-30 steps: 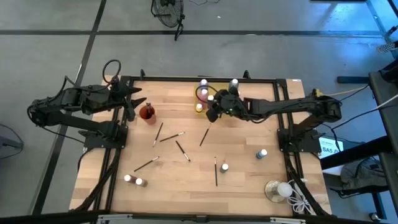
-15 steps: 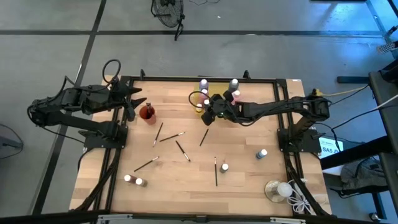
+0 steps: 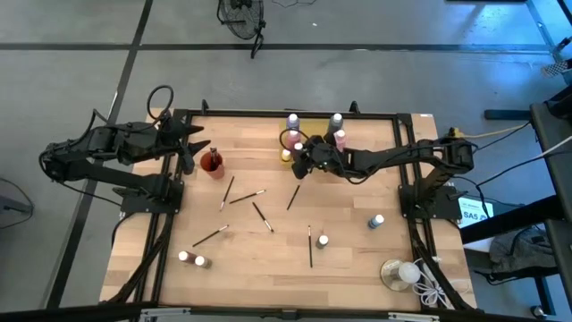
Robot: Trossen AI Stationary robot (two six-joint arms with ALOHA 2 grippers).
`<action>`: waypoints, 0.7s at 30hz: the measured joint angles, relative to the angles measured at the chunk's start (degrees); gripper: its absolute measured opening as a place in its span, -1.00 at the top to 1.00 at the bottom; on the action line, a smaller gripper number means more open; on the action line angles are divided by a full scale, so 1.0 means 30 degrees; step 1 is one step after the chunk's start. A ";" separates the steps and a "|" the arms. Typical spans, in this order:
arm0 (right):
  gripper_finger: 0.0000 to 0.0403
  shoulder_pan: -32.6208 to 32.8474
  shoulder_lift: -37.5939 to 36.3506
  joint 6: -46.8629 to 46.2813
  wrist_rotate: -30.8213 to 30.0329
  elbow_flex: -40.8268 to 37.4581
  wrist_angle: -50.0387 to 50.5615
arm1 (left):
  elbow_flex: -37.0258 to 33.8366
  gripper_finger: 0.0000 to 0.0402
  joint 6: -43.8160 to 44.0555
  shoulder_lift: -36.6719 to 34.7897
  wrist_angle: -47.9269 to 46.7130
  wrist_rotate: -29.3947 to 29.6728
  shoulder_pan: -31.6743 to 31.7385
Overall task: Pick & Place Paint Supplies
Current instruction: Put the small dark blue paint bottle into the yellow bin
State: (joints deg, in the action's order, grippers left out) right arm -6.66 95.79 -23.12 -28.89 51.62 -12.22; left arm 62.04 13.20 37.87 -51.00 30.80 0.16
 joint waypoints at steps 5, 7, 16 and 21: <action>0.46 -0.0183 0.0000 -0.0101 0.0183 -0.0860 -0.1419 | 0.0000 -0.06 -0.0148 0.0000 0.0012 0.0189 0.0000; 0.46 -0.0217 0.0000 -0.0129 0.0205 -0.1257 -0.2140 | 0.0000 -0.06 -0.0155 0.0000 0.0019 0.0271 0.0000; 0.46 -0.0267 0.0020 -0.0014 0.0190 -0.1830 -0.2934 | 0.0000 -0.06 -0.0171 0.0000 0.0079 0.0475 0.0007; 0.46 -0.0248 0.0815 -0.0014 0.0629 -0.1841 -0.3572 | 0.0000 -0.06 -0.0323 0.0000 0.0223 0.0833 0.0007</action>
State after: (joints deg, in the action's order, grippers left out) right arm -7.41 98.23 -23.16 -27.00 46.09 -22.94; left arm 62.04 12.23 37.87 -50.33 33.30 0.19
